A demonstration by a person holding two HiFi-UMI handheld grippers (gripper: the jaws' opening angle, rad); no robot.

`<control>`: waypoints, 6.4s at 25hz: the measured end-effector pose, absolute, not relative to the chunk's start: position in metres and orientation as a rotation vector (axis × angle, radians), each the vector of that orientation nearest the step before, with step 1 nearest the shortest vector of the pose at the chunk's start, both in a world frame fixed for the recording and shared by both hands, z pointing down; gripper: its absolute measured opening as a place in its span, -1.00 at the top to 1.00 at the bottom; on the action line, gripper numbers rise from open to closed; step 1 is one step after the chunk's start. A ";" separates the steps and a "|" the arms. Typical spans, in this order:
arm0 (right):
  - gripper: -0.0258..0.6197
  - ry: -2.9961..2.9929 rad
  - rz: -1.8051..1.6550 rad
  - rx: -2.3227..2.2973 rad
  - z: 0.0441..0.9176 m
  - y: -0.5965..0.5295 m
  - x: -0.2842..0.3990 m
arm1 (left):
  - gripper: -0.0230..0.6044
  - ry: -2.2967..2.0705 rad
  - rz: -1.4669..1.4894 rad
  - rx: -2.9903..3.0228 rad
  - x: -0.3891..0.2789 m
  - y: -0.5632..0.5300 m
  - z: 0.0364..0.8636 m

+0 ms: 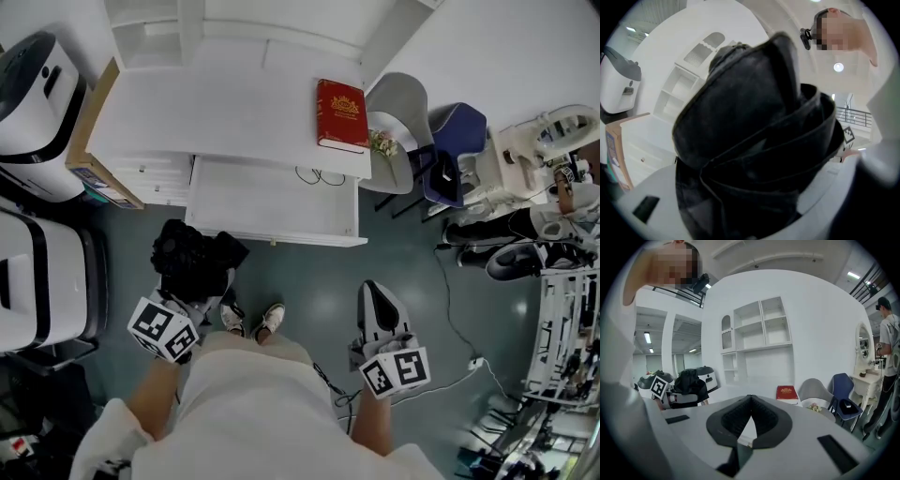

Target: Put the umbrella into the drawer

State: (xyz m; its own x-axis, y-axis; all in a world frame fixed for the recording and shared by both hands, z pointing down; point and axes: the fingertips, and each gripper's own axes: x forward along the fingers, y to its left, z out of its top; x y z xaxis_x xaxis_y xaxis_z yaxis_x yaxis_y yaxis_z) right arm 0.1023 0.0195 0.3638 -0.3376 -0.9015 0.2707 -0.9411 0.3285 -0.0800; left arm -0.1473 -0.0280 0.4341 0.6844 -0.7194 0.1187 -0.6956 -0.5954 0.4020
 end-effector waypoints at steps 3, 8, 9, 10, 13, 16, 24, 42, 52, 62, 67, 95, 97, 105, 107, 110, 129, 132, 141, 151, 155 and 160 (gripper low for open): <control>0.92 -2.436 0.386 1.733 0.363 0.003 0.121 | 0.03 -1.093 -0.067 2.483 -0.134 -0.045 0.432; 0.92 -2.512 0.445 1.709 0.369 -0.034 0.142 | 0.03 -1.158 -0.027 2.501 -0.118 -0.074 0.425; 0.92 -2.527 0.453 1.696 0.369 -0.045 0.146 | 0.03 -1.182 -0.025 2.497 -0.115 -0.080 0.422; 0.92 -2.546 0.462 1.682 0.368 -0.056 0.151 | 0.03 -1.202 -0.027 2.494 -0.113 -0.086 0.419; 0.92 -2.643 0.507 1.645 0.357 -0.089 0.160 | 0.03 -1.243 -0.021 2.515 -0.102 -0.105 0.408; 0.92 -2.717 0.532 1.593 0.350 -0.114 0.165 | 0.03 -1.292 -0.009 2.534 -0.089 -0.122 0.397; 0.92 -2.774 0.555 1.443 0.358 -0.152 0.157 | 0.03 -1.332 0.153 2.617 -0.080 -0.154 0.391; 0.92 -2.703 0.626 1.415 0.393 -0.133 0.162 | 0.03 -0.922 1.127 2.730 -0.027 -0.211 0.549; 0.92 -2.637 0.663 1.438 0.412 -0.121 0.180 | 0.02 -0.602 1.523 2.666 0.012 -0.225 0.644; 0.92 -2.582 0.714 1.479 0.431 -0.121 0.204 | 0.02 -0.378 1.719 2.555 0.038 -0.235 0.717; 0.92 -2.545 0.752 1.511 0.446 -0.122 0.222 | 0.02 -0.237 1.801 2.472 0.041 -0.235 0.752; 0.92 -2.455 0.899 1.620 0.481 -0.127 0.274 | -0.06 -0.126 1.948 2.220 0.052 -0.247 0.822; 0.92 -2.451 0.898 1.620 0.482 -0.127 0.276 | -0.06 -0.121 1.952 2.219 0.053 -0.246 0.826; 0.92 -2.430 0.916 1.619 0.491 -0.122 0.281 | -0.09 -0.134 1.945 2.183 0.054 -0.246 0.832; 0.92 -2.425 0.919 1.614 0.492 -0.122 0.279 | -0.11 -0.137 1.945 2.175 0.054 -0.246 0.834; 0.92 -2.422 0.914 1.603 0.492 -0.121 0.277 | -0.11 -0.145 1.933 2.173 0.055 -0.245 0.833; 0.92 -2.483 0.818 1.592 0.467 -0.090 0.232 | -0.58 -0.436 1.692 2.423 0.035 -0.246 0.775; 0.92 -2.510 0.783 1.582 0.457 -0.086 0.216 | -0.58 -0.507 1.560 2.472 0.032 -0.243 0.744; 0.92 -2.592 0.696 1.500 0.425 -0.078 0.150 | -0.51 -0.749 1.082 2.638 0.009 -0.233 0.635; 0.92 -2.711 0.558 1.395 0.382 -0.075 0.094 | 0.63 -1.097 0.394 2.521 -0.048 -0.211 0.514; 0.92 -2.737 0.505 1.377 0.371 -0.080 0.084 | 0.87 -1.194 0.279 2.508 -0.075 -0.202 0.478; 0.92 -2.762 0.413 1.369 0.355 -0.095 0.078 | 0.88 -1.326 0.148 2.500 -0.113 -0.199 0.429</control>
State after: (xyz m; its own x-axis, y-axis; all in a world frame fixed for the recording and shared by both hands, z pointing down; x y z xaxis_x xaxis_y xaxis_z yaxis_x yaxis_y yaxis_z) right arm 0.0777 -0.0947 0.3550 -0.6123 -0.7772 0.1447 -0.7856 0.5775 -0.2222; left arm -0.1134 -0.1992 0.4285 0.5670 -0.7906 0.2314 -0.8221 -0.5255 0.2192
